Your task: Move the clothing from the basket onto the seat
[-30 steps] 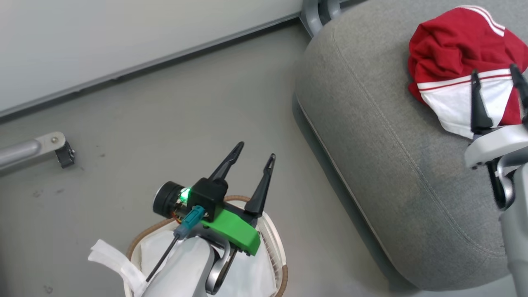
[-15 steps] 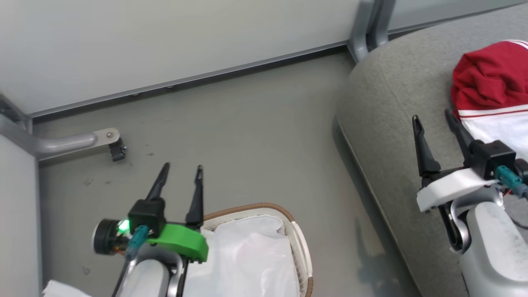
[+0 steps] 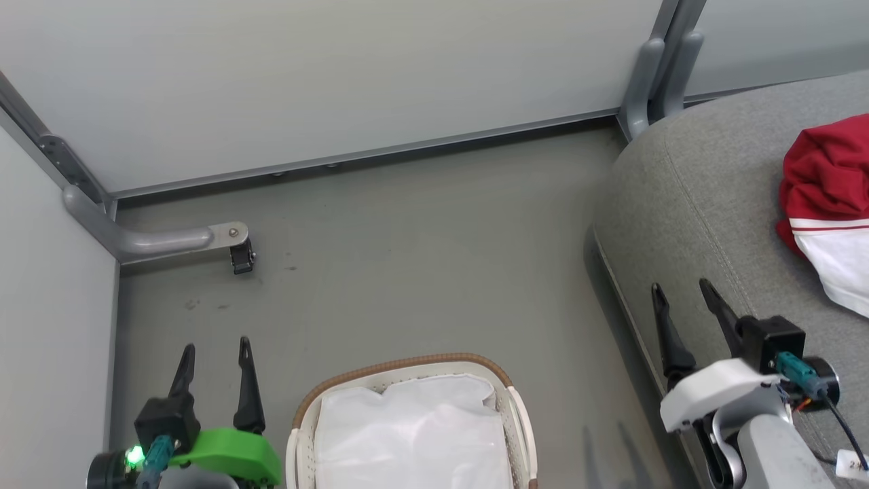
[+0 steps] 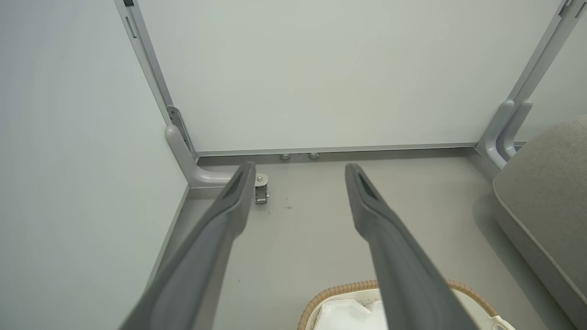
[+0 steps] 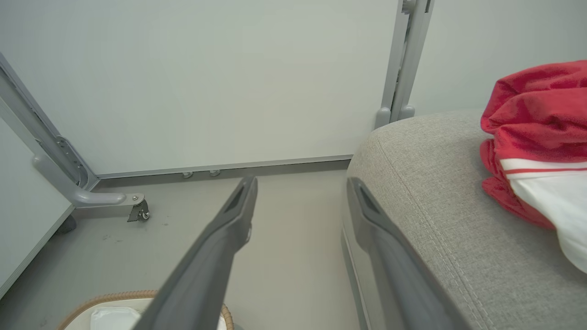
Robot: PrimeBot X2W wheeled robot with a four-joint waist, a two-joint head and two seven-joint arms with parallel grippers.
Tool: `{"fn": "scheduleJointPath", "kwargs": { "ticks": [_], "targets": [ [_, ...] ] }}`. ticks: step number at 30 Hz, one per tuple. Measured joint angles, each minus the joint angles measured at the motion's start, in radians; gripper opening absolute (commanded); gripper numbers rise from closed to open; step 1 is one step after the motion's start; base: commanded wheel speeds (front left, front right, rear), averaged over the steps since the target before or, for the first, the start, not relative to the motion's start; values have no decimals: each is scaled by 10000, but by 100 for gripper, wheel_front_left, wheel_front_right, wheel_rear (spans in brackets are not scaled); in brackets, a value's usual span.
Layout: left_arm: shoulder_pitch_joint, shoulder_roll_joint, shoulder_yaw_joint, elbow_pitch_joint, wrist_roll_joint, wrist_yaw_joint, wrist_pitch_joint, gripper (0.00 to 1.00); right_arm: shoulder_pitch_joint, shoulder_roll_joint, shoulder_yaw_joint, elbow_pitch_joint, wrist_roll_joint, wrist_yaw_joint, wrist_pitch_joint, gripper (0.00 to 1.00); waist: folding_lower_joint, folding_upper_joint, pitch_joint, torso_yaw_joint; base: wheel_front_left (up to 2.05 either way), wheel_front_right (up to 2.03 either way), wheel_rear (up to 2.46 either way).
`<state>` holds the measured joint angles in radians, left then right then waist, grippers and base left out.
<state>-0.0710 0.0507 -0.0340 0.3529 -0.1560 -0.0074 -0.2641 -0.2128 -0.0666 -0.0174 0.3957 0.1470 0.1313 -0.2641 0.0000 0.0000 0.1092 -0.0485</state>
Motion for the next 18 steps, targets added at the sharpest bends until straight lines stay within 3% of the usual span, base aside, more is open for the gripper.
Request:
{"fn": "scheduleJointPath", "kwargs": {
  "ticks": [9,10,18],
  "targets": [
    [814,-6,393,96,-535,-395,0,100,859,130,82,150,0,0,0,100,0,0,-481,45,0,0,0],
    [865,-10,410,92,-640,-445,0,0,906,130,88,146,0,0,0,0,0,0,-507,43,0,0,0],
    [895,-81,403,579,-1093,-451,198,0,1157,268,38,598,420,2,221,0,0,0,-538,55,0,0,0]
  ]
}}
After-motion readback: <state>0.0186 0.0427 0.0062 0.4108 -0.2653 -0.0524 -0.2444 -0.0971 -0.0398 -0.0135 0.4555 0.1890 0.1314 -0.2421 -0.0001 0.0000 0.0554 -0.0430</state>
